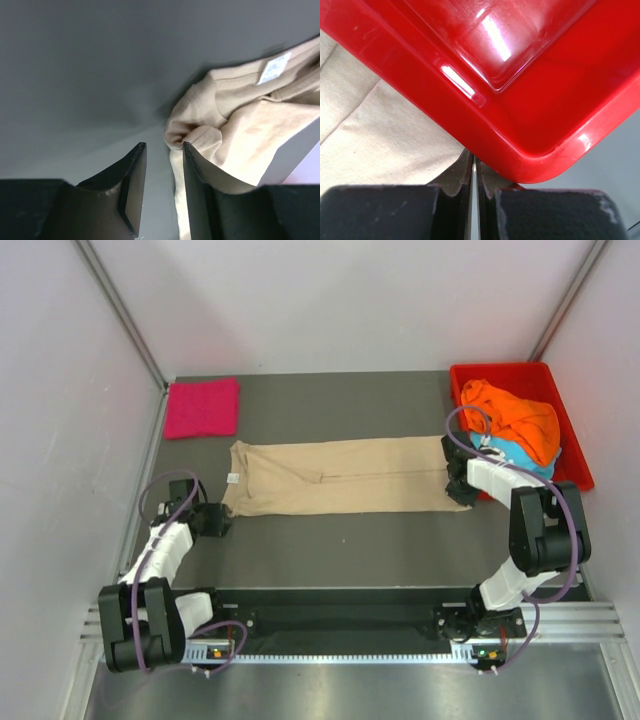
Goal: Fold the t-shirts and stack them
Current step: Fold the tshirt
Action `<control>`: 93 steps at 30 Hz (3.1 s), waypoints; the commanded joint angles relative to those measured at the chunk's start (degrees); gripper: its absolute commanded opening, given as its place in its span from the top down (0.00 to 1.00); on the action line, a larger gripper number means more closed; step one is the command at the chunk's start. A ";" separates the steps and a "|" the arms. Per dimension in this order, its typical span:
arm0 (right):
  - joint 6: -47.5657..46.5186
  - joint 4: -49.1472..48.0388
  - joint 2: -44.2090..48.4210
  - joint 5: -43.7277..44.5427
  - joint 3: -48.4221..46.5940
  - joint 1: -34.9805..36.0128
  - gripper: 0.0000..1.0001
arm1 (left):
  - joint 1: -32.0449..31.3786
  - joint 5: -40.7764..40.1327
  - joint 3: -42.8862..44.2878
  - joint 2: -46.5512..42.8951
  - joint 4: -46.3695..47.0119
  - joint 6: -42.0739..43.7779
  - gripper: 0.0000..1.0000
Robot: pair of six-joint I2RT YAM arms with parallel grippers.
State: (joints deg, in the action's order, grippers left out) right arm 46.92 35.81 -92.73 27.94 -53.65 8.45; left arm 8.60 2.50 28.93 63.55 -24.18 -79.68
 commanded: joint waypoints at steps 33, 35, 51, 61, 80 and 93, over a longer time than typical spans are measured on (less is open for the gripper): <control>-2.79 -1.44 -0.09 2.73 1.09 -2.21 1.00 | 0.98 -14.19 11.23 11.76 -1.83 15.51 1.00; -3.49 -2.06 0.79 2.29 2.23 -2.21 1.00 | 0.98 -13.58 11.50 12.91 -1.13 17.27 1.00; -7.01 -2.24 9.76 -5.27 11.55 -2.21 0.96 | 0.98 -14.54 11.59 12.65 -7.27 25.10 0.82; -12.19 5.41 17.48 -7.11 3.29 -2.12 0.67 | 1.07 -6.77 24.95 10.90 -9.41 38.18 0.52; -30.39 -26.75 -0.42 -42.27 -21.66 20.28 0.50 | -0.86 29.94 37.86 32.59 14.34 48.48 0.37; -30.39 -26.15 -11.60 -42.18 -31.08 23.98 0.50 | -9.99 14.47 46.30 44.28 4.86 52.25 0.46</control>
State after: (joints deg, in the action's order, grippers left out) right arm 17.52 12.82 -105.30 -13.82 -82.26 32.23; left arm 0.67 22.92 71.09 106.59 -16.21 -30.20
